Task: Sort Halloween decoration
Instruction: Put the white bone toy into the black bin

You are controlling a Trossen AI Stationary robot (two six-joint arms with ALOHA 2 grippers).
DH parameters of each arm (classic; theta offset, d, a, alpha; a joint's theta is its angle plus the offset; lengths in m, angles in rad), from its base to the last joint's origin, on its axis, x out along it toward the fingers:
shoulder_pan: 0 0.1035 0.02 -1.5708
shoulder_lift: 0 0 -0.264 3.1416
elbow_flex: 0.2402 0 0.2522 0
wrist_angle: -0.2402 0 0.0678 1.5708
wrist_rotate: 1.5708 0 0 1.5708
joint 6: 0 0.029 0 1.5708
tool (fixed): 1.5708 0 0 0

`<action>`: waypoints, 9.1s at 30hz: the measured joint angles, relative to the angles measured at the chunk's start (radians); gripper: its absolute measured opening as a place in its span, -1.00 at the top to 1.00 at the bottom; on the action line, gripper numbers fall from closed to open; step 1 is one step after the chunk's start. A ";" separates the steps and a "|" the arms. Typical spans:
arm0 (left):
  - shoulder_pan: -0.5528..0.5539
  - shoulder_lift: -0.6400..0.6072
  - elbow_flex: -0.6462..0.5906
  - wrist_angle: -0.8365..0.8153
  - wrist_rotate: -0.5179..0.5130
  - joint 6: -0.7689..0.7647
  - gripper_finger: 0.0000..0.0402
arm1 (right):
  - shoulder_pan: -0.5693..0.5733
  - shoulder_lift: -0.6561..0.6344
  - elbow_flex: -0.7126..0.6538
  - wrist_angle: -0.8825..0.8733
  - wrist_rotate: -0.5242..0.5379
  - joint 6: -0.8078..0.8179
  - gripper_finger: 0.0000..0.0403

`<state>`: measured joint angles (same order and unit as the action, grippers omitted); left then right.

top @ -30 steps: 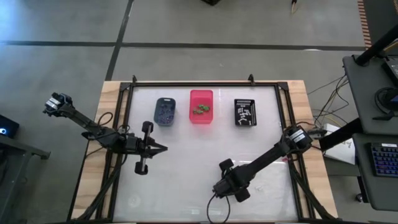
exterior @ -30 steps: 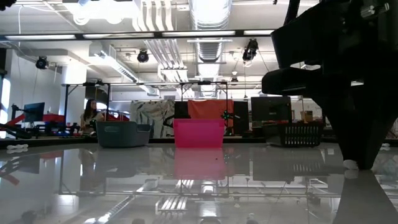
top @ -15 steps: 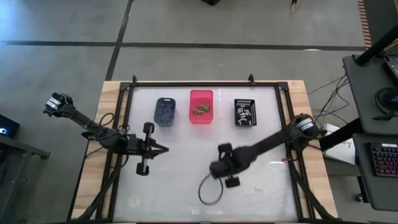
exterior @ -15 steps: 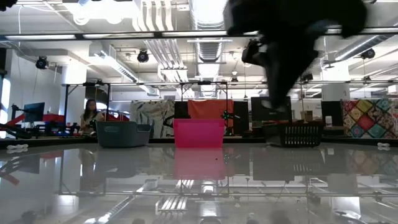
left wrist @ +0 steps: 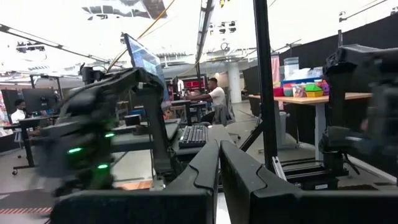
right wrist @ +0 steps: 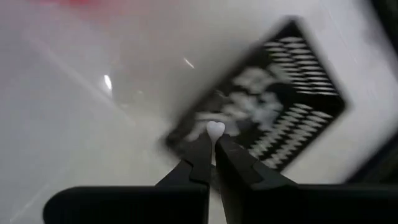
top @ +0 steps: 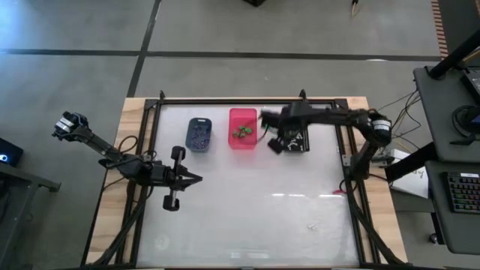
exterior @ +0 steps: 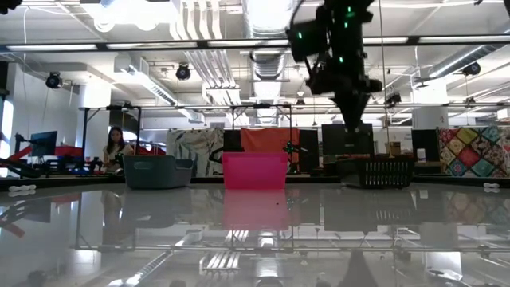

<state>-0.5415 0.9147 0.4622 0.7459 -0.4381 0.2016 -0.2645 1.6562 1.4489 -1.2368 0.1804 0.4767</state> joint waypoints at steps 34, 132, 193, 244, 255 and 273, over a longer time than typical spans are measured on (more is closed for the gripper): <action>0.000 -0.002 0.000 -0.018 -0.001 -0.009 1.00 | -0.197 -0.037 -0.266 0.225 0.130 -0.044 0.36; 0.000 0.115 0.000 0.107 -0.001 -0.018 1.00 | 1.019 0.081 -0.368 0.383 -0.219 0.270 0.74; 0.000 0.114 0.000 0.113 -0.001 -0.027 1.00 | -0.252 -0.295 -0.430 0.365 -0.129 0.149 0.96; 0.000 0.114 0.000 0.104 -0.076 -0.035 1.00 | 0.081 -0.356 -0.358 0.462 -0.137 0.175 0.54; 0.000 0.117 0.000 0.100 -0.076 -0.036 1.00 | 0.384 -0.296 -0.358 0.494 -0.128 0.318 0.54; 0.000 0.195 0.000 0.110 -0.078 -0.062 1.00 | 0.614 -0.207 -0.358 0.487 -0.129 0.555 0.54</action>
<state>-0.5413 1.1096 0.4625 0.8556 -0.5163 0.1398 0.3490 1.4496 1.0908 -0.7495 0.0513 1.0312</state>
